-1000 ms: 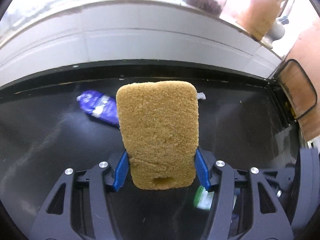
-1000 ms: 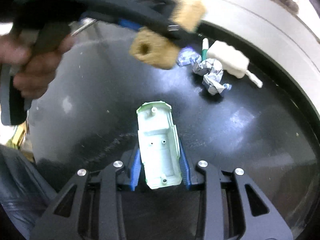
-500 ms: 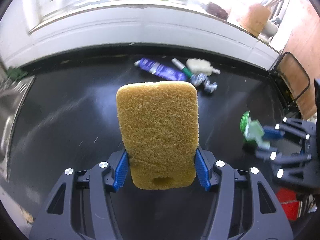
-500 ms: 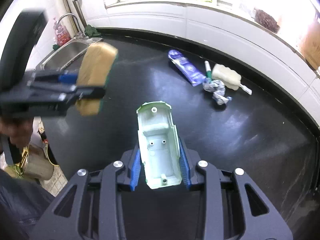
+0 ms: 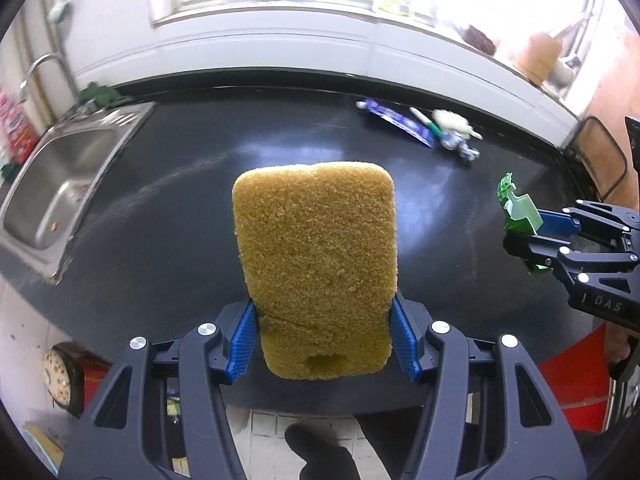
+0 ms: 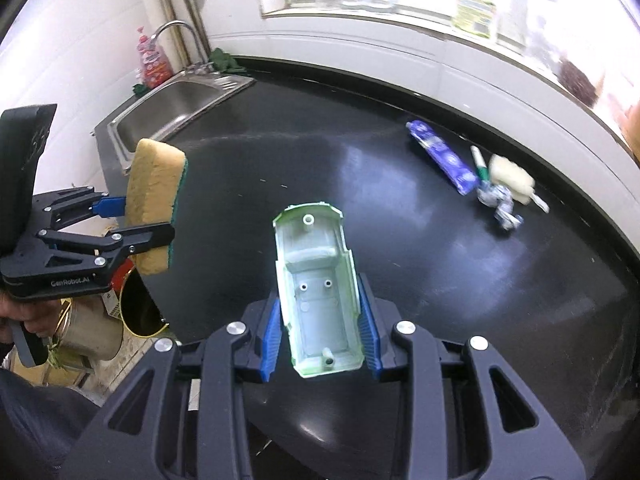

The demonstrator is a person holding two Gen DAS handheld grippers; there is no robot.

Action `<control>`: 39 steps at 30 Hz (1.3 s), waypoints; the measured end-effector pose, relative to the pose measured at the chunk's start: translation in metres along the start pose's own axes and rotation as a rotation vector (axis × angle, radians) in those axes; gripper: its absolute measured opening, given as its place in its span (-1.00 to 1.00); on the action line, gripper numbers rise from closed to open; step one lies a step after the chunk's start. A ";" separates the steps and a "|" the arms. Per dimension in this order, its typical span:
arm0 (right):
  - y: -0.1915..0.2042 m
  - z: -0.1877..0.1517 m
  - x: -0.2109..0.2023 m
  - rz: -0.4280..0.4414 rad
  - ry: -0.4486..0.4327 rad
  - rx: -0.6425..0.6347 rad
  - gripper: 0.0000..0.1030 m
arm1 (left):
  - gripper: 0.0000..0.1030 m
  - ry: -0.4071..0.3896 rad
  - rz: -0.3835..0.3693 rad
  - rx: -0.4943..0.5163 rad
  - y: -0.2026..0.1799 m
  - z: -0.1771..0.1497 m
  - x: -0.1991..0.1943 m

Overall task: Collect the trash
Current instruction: 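Carry the sponge and plastic piece over the bin and open both tools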

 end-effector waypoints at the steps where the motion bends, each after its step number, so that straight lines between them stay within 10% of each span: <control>1: 0.007 0.005 0.003 0.015 -0.001 -0.008 -0.33 | 0.10 -0.008 0.010 -0.013 0.009 -0.003 -0.004; 18: 0.326 0.057 0.110 0.438 0.201 -0.328 -0.33 | 0.10 0.036 0.284 -0.366 0.234 -0.170 -0.098; 37: 0.404 0.039 0.170 0.422 0.328 -0.398 -0.31 | 0.12 0.091 0.278 -0.517 0.301 -0.234 -0.068; 39: 0.404 0.041 0.171 0.422 0.327 -0.387 -0.04 | 0.39 0.098 0.293 -0.512 0.303 -0.233 -0.065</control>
Point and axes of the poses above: each gripper's, at about its wrist camera, not at the fingertips, and x roughly the way its jaws point, y to its left, z to its top, the point moved 5 cm from there along x, roughly the way its jaws point, and after that the axes turned 3 degrees about z, right-handed, at the moved point
